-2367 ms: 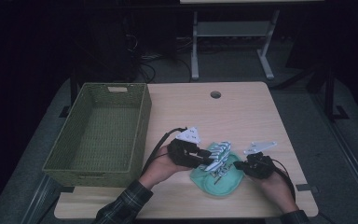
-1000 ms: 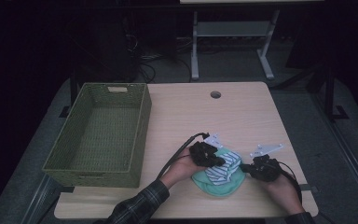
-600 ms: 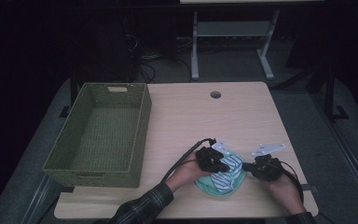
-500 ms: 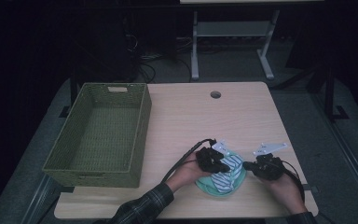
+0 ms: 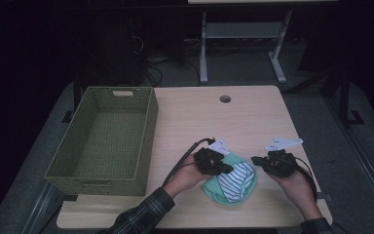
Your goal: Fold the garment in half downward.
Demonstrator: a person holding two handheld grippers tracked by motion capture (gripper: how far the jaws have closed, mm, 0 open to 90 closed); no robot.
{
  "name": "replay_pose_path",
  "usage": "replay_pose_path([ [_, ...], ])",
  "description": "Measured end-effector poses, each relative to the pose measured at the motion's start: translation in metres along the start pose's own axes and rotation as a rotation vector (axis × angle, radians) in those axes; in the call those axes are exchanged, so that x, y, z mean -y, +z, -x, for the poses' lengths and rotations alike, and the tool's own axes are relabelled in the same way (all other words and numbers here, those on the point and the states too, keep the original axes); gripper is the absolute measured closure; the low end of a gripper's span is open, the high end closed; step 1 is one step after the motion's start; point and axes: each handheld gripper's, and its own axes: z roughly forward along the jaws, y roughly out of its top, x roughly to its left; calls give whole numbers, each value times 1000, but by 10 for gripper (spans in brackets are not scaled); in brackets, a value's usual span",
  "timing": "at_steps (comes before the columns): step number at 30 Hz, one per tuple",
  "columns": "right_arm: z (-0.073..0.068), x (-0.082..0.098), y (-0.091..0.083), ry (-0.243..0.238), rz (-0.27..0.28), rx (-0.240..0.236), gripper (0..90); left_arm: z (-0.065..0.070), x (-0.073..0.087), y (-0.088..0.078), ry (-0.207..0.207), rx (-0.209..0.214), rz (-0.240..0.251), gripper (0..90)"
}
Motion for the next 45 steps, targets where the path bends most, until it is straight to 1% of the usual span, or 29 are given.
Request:
replay_pose_path([
  [2, -3, -6, 3, -2, 10, -17, 900, -2, 4, -8, -11, -13, 8, 897],
  [4, -5, -10, 6, -17, 17, -25, 900, -5, 8, -16, -21, -27, 8, 897],
  [5, -7, -13, 7, -16, 17, -32, 900, -6, 10, -19, -26, -33, 10, 897],
  [7, -9, -19, 11, -28, 21, -42, 900, -8, 15, -25, -37, -44, 10, 896],
  [9, -11, -24, 15, -38, 26, -53, 900, -9, 21, -29, -48, -49, 4, 897],
  [11, -13, -29, 21, -42, 32, -74, 900, -9, 28, -32, -59, -53, -7, 896],
  [12, -15, -31, 26, -47, 23, -75, 900, -9, 31, -32, -61, -54, -13, 897],
  [14, -17, -34, 32, -52, 21, -86, 900, -7, 36, -31, -69, -49, -19, 896],
  [17, -20, -38, 43, -57, 14, -99, 900, -3, 38, -30, -72, -43, -23, 896],
  [20, -23, -41, 52, -63, 4, -114, 900, 1, 38, -26, -58, -34, -34, 897],
  [22, -24, -41, 58, -61, 5, -124, 900, 2, 39, -21, -54, -27, -51, 896],
  [23, -25, -40, 60, -61, 0, -126, 900, 2, 40, -17, -48, -29, -69, 897],
  [25, -25, -37, 65, -56, -13, -133, 900, 2, 42, -13, -44, -34, -93, 897],
  [27, -26, -34, 69, -54, -29, -136, 900, 3, 43, -10, -34, -47, -117, 897],
  [30, -26, -30, 76, -68, -63, -134, 900, 2, 46, -6, -26, -57, -142, 897],
  [32, -26, -29, 79, -70, -73, -133, 900, 1, 47, -3, -28, -55, -153, 897],
  [34, -28, -27, 82, -82, -89, -127, 900, 1, 48, -1, -31, -55, -149, 897],
  [35, -29, -27, 84, -82, -94, -126, 900, 1, 48, -2, -20, -57, -156, 897],
  [36, -29, -26, 84, -87, -97, -123, 900, 1, 48, -1, -20, -58, -158, 897],
  [41, -30, -26, 84, -84, -96, -119, 900, 2, 47, 0, -17, -68, -157, 897],
  [43, -29, -26, 84, -94, -96, -117, 900, -1, 46, 1, -15, -72, -163, 897],
  [44, -28, -27, 85, -88, -97, -110, 900, -2, 45, 1, -8, -75, -169, 897],
  [45, -27, -27, 85, -85, -94, -109, 900, -3, 44, 2, -20, -79, -160, 897],
])
